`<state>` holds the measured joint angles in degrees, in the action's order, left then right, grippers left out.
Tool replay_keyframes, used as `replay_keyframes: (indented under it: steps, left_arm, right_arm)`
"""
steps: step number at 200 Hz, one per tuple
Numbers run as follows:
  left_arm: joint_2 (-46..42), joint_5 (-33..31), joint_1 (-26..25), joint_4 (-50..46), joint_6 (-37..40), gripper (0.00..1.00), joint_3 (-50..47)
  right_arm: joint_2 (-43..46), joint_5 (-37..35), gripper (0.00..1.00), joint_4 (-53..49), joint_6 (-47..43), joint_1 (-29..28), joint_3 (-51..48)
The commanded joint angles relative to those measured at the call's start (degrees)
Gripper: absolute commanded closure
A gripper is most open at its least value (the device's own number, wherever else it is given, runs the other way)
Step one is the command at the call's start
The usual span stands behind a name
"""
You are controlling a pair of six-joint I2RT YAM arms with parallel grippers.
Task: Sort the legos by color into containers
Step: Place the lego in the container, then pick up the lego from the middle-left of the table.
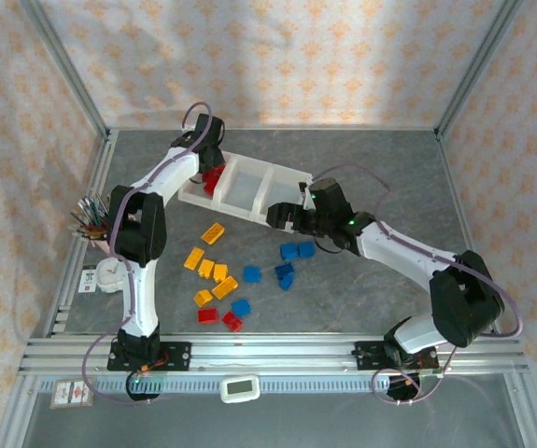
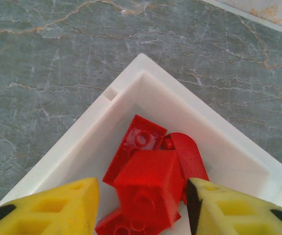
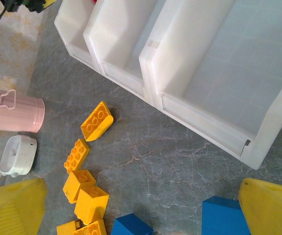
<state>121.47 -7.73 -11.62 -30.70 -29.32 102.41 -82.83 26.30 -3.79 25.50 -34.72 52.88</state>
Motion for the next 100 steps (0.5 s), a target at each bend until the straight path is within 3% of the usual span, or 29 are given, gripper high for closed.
replay_keyframes:
  steps: [1, 40, 100]
  left_arm:
    - [-1.9, -0.7, 0.3, -2.5, 2.2, 0.43, 3.0]
    - [-7.8, 0.3, 0.4, -4.0, 1.7, 0.38, 0.0]
    - [-28.1, 5.3, -0.1, -2.7, 0.1, 0.35, -20.4]
  right_arm:
    - [-0.3, -1.0, 0.00, 0.4, -0.6, -0.3, 2.1]
    - [0.5, -0.4, 0.00, 0.0, -0.9, -0.3, 1.9]
    - [2.9, -0.5, 0.00, -5.3, -4.8, -2.0, 1.0]
